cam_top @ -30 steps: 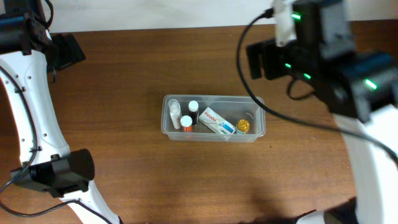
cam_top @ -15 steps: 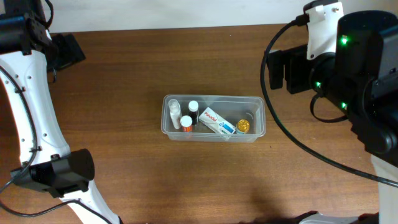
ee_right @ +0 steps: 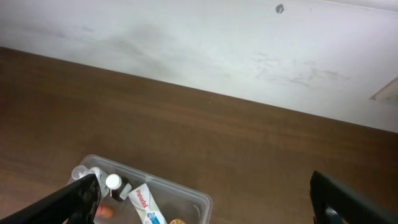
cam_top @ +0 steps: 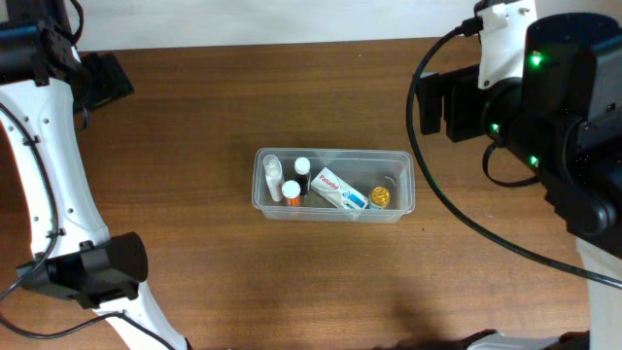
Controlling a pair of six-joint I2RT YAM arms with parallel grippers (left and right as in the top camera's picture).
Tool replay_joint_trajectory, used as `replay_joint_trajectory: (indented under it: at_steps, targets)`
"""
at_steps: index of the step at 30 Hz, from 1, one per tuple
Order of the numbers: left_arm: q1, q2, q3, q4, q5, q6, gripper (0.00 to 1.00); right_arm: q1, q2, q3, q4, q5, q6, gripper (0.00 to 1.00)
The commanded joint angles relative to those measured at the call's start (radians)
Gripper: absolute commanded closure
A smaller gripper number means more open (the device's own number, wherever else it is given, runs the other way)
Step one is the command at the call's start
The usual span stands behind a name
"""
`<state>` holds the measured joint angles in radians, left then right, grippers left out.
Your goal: Pack container
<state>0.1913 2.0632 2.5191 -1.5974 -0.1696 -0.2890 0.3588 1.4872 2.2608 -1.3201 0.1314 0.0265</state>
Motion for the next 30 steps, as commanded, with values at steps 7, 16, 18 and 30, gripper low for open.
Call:
replay_joint_trajectory:
  at_steps: [7, 16, 18, 30]
  targets:
    - [0.005, 0.003, 0.017, -0.001, -0.008, -0.01, 0.01, -0.001, -0.103, 0.011, 0.069, 0.012, 0.008, 0.01]
    - [0.005, 0.003, 0.017, -0.002, -0.008, -0.01, 0.01, -0.003, -0.336, -0.09, 0.067, 0.016, 0.008, 0.02]
    - [0.005, 0.003, 0.017, -0.002, -0.008, -0.01, 0.01, -0.025, -0.392, -0.146, 0.068, 0.012, 0.008, 0.02]
    - [0.005, 0.003, 0.017, -0.002, -0.008, -0.01, 0.0, -0.197, -0.797, -0.726, 0.314, 0.0, 0.008, 0.02]
